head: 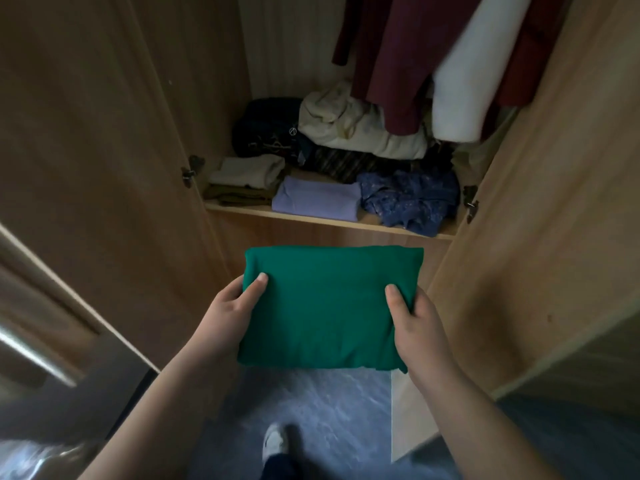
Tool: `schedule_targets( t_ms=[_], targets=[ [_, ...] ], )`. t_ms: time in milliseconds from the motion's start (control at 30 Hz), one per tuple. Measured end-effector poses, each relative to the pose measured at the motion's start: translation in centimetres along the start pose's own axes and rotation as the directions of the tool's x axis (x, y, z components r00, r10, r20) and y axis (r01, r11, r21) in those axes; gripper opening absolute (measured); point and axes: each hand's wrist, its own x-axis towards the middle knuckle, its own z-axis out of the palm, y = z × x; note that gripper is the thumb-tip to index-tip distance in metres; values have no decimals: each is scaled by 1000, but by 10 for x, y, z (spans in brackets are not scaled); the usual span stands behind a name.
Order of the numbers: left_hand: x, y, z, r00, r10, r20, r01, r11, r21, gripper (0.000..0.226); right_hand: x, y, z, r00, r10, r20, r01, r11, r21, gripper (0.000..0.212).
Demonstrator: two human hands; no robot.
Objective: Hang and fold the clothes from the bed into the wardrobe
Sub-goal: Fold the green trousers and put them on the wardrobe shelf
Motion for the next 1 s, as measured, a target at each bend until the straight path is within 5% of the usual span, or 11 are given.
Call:
schedule_targets(
  t_ms=[200,700,867,1000],
  targets=[
    [118,26,1,1000,22,1,-22,1000,11,22,110,1,44,997,5,-82,-3,1000,28,8],
    [437,57,-9,993,-114,26,105,967,233,35,372,7,148,963,211,-166,-209,977,27,17],
    [488,47,5,992,-107,-60,122,919,374,38,415,20,156,962,208,-179,-251,932,-263,48],
    [483,42,11,1000,-15,-25,28,747,664,51,414,28,152,960,214,-178,-274,844,-462,63]
  ],
)
